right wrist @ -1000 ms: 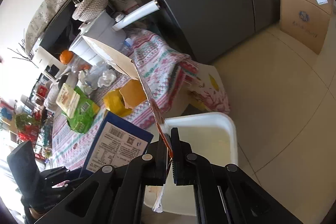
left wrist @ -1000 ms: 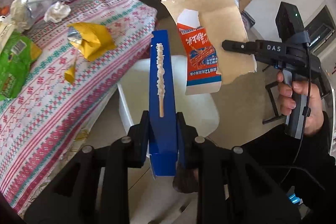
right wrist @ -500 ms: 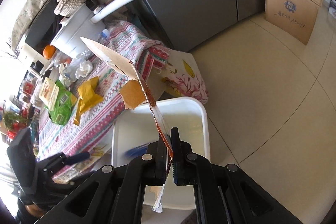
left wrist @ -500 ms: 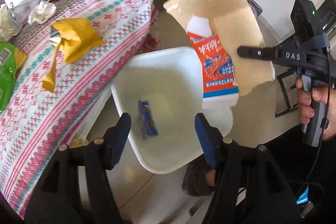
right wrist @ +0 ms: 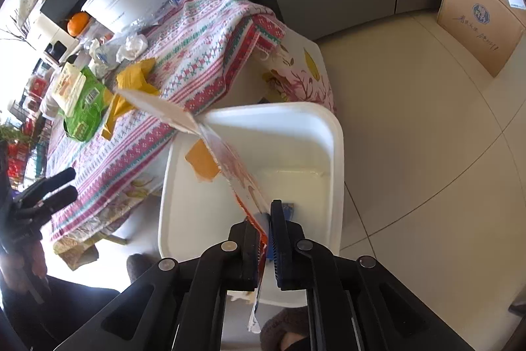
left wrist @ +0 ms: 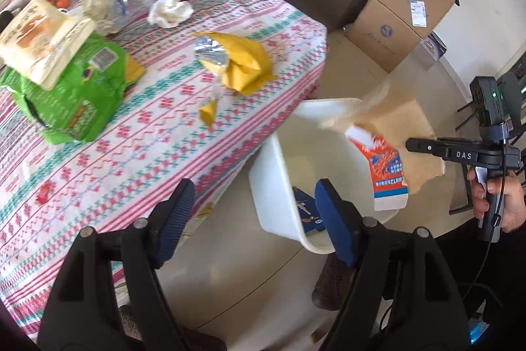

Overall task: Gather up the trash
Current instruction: 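Carry the blue box and paper bag to the white bin and release both, then reach the left gripper toward the cream snack pouch and green bag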

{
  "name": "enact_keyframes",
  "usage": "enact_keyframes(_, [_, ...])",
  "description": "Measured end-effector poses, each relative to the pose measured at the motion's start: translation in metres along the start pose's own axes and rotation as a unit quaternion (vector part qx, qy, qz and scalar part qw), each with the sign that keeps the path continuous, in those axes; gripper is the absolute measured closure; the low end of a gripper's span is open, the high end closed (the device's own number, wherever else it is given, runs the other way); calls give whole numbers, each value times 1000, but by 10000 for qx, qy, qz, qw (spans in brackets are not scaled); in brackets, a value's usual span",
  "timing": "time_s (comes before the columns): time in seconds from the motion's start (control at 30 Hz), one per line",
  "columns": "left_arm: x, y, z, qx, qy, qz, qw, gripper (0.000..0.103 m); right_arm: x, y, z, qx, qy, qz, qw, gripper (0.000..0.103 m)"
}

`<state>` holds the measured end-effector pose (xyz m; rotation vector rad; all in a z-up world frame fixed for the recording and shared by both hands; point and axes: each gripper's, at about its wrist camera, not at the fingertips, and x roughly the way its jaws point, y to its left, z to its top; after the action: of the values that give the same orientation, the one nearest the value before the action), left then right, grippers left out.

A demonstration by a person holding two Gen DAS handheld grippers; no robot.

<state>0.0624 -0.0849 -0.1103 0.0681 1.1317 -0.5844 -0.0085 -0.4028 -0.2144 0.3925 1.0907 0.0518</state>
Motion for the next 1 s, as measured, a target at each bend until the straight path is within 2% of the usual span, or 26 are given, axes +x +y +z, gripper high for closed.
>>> enact_keyframes(0.03, [-2,4,-1,-26,-8,29,10000,26,1,-1,0,41,17,34,10000,82])
enact_keyframes(0.1, [-7,11,-4,-94,-37,129,9999,21,1,-5,0,187,43,61,9998,48])
enact_keyframes(0.13, [-9,16,-5,-140,-55,171,9997,21,0,-6,-1,236,6,61,9997,43])
enact_keyframes(0.37, [-18,43,-8,-482,-74,347,9982,19,-4,2,7,284,-93,126,9995,38])
enact_keyframes(0.63, [-31,77,0,-974,-267,450,9939,19,-2,41,24,50,-120,281,9995,34])
enact_keyframes(0.77, [-40,101,7,-1291,-471,498,9893,19,2,69,36,-183,-127,357,9991,33])
enact_keyframes(0.87, [-46,122,13,-1572,-671,664,9830,19,5,89,44,-365,-132,363,9986,33])
enact_keyframes(1.0, [-49,148,20,-1871,-878,705,9759,19,10,113,53,-556,-141,338,9978,32])
